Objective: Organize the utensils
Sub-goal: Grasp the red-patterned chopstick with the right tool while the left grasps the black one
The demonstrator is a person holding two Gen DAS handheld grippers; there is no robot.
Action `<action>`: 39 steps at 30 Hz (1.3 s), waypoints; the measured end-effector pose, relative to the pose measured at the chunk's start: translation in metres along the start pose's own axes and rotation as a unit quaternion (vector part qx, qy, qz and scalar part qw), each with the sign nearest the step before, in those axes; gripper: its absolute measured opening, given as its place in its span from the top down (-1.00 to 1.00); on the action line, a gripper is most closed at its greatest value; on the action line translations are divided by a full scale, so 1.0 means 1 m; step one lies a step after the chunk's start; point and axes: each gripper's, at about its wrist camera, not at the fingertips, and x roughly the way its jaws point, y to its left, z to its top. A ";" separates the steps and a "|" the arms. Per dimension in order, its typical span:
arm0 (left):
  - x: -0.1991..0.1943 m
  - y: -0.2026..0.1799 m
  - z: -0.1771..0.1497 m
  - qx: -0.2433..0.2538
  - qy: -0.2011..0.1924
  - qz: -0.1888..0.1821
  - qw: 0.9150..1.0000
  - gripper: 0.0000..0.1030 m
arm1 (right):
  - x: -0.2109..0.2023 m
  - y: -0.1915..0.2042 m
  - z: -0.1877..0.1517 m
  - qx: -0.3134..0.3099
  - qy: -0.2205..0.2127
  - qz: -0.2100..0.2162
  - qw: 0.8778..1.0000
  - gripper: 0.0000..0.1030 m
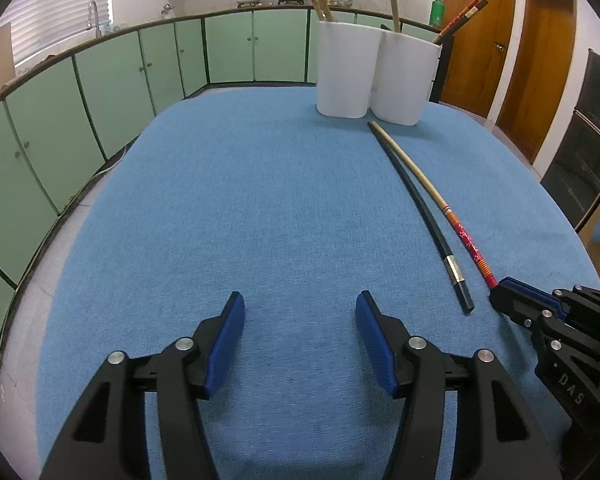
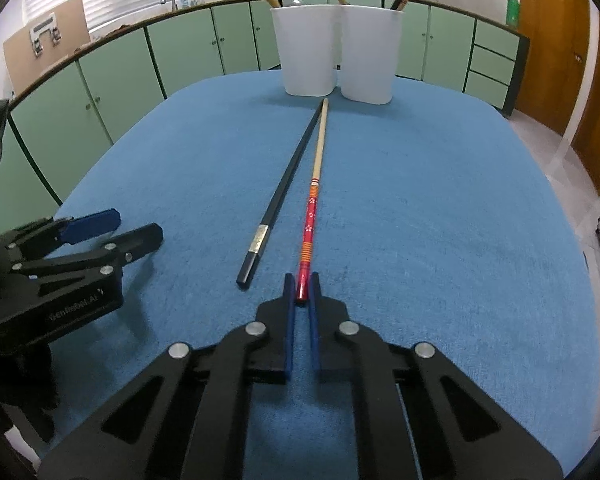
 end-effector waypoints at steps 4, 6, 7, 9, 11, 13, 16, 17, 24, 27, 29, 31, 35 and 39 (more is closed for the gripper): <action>-0.004 -0.010 0.003 0.003 -0.007 -0.014 1.000 -0.11 | -0.007 -0.016 -0.001 0.022 -0.007 -0.005 1.000 0.91; -0.006 -0.019 0.004 0.009 -0.009 -0.023 1.000 -0.11 | -0.009 -0.024 -0.002 0.027 -0.009 -0.012 1.000 0.91; -0.006 -0.023 0.004 0.012 -0.009 -0.027 1.000 -0.11 | -0.010 -0.030 -0.003 0.032 -0.010 -0.016 0.999 0.91; -0.008 -0.034 0.005 0.014 -0.009 -0.041 0.999 -0.11 | -0.011 -0.038 -0.004 0.041 -0.009 -0.016 0.999 0.91; -0.007 -0.042 0.005 0.019 -0.007 -0.049 0.999 -0.11 | -0.010 -0.045 -0.005 0.045 -0.006 -0.014 0.999 0.91; -0.006 -0.050 0.004 0.026 -0.004 -0.053 0.998 -0.11 | -0.010 -0.048 -0.006 0.049 -0.003 -0.007 0.999 0.91; -0.003 -0.060 0.004 0.033 0.001 -0.056 0.998 -0.11 | -0.009 -0.052 -0.006 0.050 0.000 0.000 0.999 0.91; -0.001 -0.062 0.004 0.034 0.003 -0.057 0.998 -0.11 | -0.009 -0.053 -0.005 0.049 0.001 0.002 0.999 0.91; 0.009 -0.075 0.005 0.044 0.011 -0.042 0.998 -0.11 | -0.010 -0.057 -0.006 0.051 0.004 0.012 0.999 0.90; 0.010 -0.077 0.006 0.046 0.009 -0.033 0.998 0.00 | -0.010 -0.057 -0.007 0.054 0.004 0.015 0.998 0.89; 0.009 -0.076 0.005 0.044 0.006 -0.028 0.999 0.19 | -0.010 -0.058 -0.007 0.054 0.003 0.015 0.998 0.89; 0.008 -0.074 0.005 0.041 0.004 -0.025 0.999 0.45 | -0.010 -0.058 -0.007 0.052 0.002 0.013 0.999 0.88; 0.007 -0.077 0.004 0.043 0.002 -0.019 0.999 0.70 | -0.009 -0.054 -0.007 0.042 0.002 0.003 0.999 0.88; 0.008 -0.084 0.003 0.055 0.002 -0.011 0.998 0.87 | -0.008 -0.052 -0.008 0.039 0.001 -0.001 0.999 0.89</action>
